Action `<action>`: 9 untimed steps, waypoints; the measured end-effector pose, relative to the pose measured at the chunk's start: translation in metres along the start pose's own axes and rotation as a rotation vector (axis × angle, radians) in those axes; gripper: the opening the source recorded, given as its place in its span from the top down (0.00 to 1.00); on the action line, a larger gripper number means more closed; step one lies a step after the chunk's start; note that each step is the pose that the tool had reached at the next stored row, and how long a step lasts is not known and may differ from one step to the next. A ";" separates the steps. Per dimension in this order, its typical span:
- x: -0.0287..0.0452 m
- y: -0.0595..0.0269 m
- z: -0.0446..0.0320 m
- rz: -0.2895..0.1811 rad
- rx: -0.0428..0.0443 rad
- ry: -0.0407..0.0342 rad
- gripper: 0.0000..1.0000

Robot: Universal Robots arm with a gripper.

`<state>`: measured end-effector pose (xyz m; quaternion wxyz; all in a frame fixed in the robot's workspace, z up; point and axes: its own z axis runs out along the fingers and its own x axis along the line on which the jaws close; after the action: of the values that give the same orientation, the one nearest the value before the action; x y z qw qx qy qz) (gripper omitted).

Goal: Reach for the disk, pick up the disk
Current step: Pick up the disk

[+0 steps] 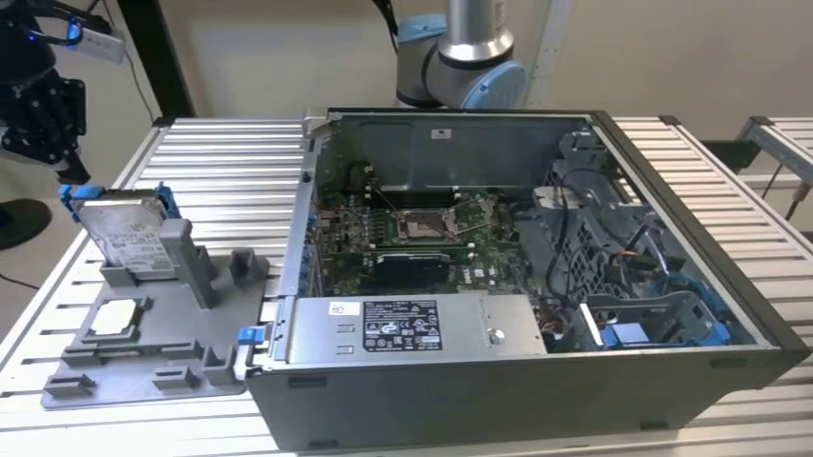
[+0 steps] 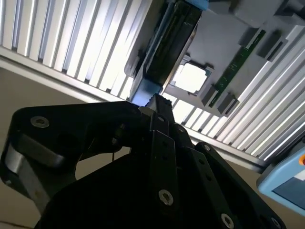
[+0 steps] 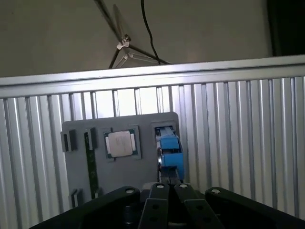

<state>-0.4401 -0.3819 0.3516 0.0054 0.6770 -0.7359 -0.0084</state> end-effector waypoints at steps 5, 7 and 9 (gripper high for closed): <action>0.0000 -0.0001 0.0001 -0.005 0.0001 0.0001 1.00; 0.0000 -0.0001 0.0001 -0.005 0.0001 0.0001 1.00; 0.0001 -0.0001 0.0001 -0.005 0.0001 0.0001 1.00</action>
<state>-0.4400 -0.3820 0.3515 0.0054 0.6787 -0.7344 -0.0084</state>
